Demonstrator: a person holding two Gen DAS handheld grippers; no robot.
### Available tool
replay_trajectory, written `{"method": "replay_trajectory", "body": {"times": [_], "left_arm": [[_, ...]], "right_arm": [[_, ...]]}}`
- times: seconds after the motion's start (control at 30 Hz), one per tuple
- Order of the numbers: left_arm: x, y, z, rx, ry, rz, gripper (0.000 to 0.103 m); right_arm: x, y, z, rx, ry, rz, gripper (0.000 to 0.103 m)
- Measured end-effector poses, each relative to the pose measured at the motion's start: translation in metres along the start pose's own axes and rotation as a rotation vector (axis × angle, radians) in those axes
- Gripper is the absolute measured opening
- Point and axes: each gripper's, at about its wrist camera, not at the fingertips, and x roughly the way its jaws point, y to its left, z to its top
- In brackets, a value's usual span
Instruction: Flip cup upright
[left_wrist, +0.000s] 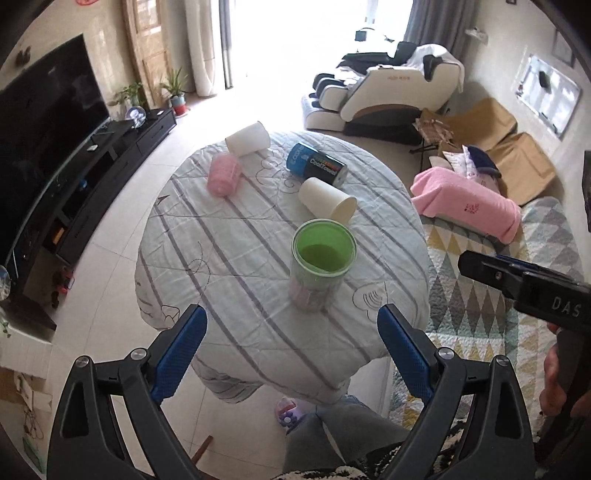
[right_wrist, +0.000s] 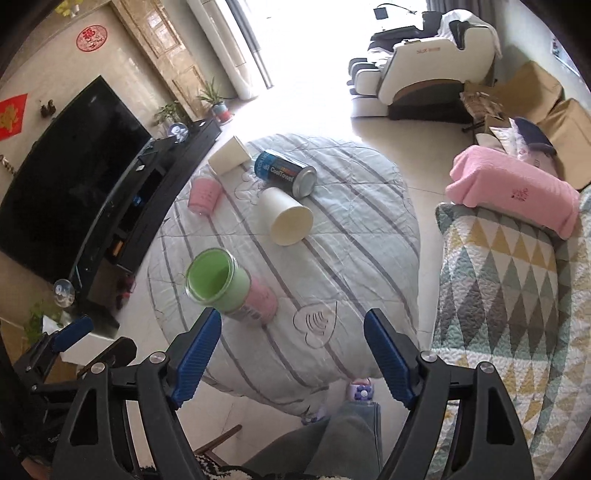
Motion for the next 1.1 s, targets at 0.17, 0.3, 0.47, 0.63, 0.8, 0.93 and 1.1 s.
{"method": "replay_trajectory", "body": {"times": [0.17,0.3,0.47,0.63,0.8,0.93,1.1], "left_arm": [[-0.001,-0.003,-0.008,0.01,-0.023,-0.001,0.095],[-0.004,-0.004,-0.008,0.006,-0.038,0.001,0.095],[-0.004,-0.007,-0.006,0.008,-0.044,0.013,0.095],[-0.004,-0.009,-0.004,0.011,-0.056,0.033,0.095],[-0.009,-0.011,-0.001,0.008,-0.087,0.043,0.095],[-0.017,-0.012,0.003,0.01,-0.132,0.052,0.095],[-0.033,-0.014,0.012,0.009,-0.223,0.052,0.095]], "right_arm": [[-0.003,0.002,-0.009,-0.003,-0.001,0.0,0.081],[-0.003,0.001,-0.008,-0.002,-0.003,0.008,0.081],[-0.004,-0.001,-0.009,-0.002,-0.005,0.013,0.081],[-0.006,-0.001,-0.007,-0.002,-0.011,0.014,0.081],[-0.011,-0.001,-0.003,-0.008,-0.038,0.011,0.081],[-0.02,-0.003,0.004,-0.002,-0.093,-0.003,0.081],[-0.032,-0.001,0.015,-0.02,-0.161,-0.002,0.081]]}}
